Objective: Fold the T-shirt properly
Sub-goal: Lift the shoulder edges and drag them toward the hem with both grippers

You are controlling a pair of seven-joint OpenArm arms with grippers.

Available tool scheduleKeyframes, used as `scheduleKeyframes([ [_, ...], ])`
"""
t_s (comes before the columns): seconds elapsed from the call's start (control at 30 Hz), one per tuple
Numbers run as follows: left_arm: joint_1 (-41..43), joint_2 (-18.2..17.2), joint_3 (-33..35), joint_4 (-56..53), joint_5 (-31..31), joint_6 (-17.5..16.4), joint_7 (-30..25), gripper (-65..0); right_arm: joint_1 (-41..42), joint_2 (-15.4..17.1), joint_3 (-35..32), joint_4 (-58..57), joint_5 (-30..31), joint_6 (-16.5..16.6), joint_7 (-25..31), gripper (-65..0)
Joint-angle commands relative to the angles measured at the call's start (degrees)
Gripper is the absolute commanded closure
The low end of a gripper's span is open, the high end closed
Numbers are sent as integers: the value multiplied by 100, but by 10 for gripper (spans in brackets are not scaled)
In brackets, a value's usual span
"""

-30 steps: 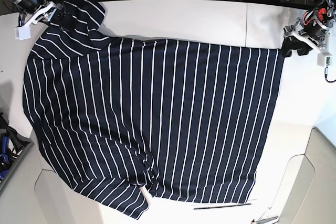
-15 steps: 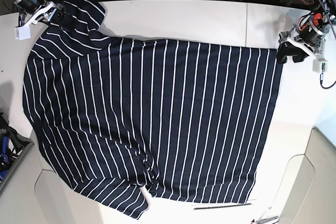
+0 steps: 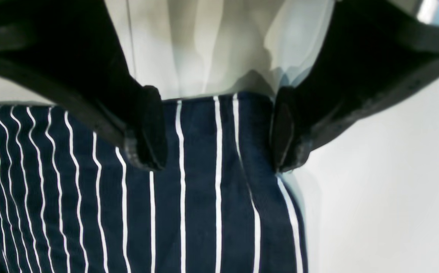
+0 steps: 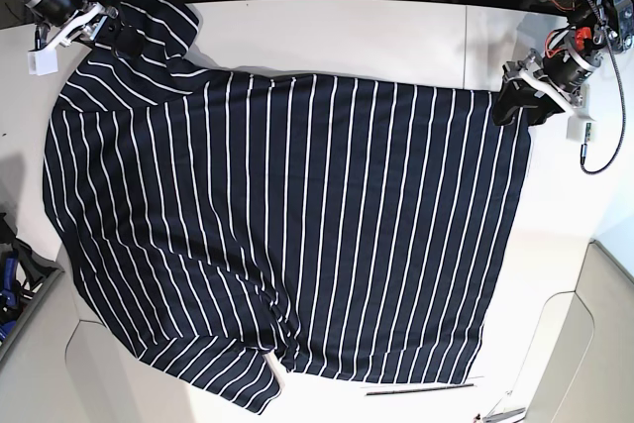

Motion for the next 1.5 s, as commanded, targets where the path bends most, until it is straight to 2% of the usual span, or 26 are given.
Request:
scheduleKeyframes([
  [0.0, 39, -63, 15, 20, 109, 26, 264, -429, -52, 61, 15, 39, -76, -24, -87, -319],
  [0.07, 39, -63, 15, 20, 122, 24, 269, -329, -52, 63, 15, 39, -63, -24, -85, -303],
  [0.1, 39, -63, 15, 20, 122, 24, 269, -256, -52, 61, 15, 42, -59, -24, -85, -266],
  [0.2, 37, -63, 13, 22, 118, 24, 260, -70, -52, 61, 15, 42, -57, -24, -83, -99],
  [0.27, 24, -63, 13, 26, 118, 24, 260, 0, -52, 61, 15, 42, -57, -24, -83, 0],
  [0.37, 7, -63, -52, 50, 63, -26, 262, 0, -50, 63, 17, 44, -57, -24, -83, 0],
  [0.47, 13, -61, -282, 160, -170, -426, 299, 0, -50, 61, 50, 44, 63, -24, -90, 0],
  [0.53, 24, -61, -494, 278, -345, -541, 387, 0, -52, 61, 157, 48, 229, -24, -116, 0],
  [0.77, 382, -61, -1266, 1019, -658, -541, 629, 0, -52, 63, 1102, 55, 1257, 85, -960, 0],
  [1.07, 901, -61, -1451, 1650, -769, -541, 649, 0, -52, 63, 1882, 273, 1906, 98, -1410, 0],
  [1.23, 986, -63, -1478, 1906, -828, -541, 619, 0, -52, 66, 2087, 461, 2000, 114, -1419, 0],
  [1.4, 927, -63, -1589, 1971, -813, -541, 317, 0, -15, 66, 2142, 756, 1993, 120, -1405, 0],
  [1.47, 822, -61, -1587, 1969, -638, -541, 299, 0, 122, 66, 2142, 800, 1932, 125, -1392, 0],
])
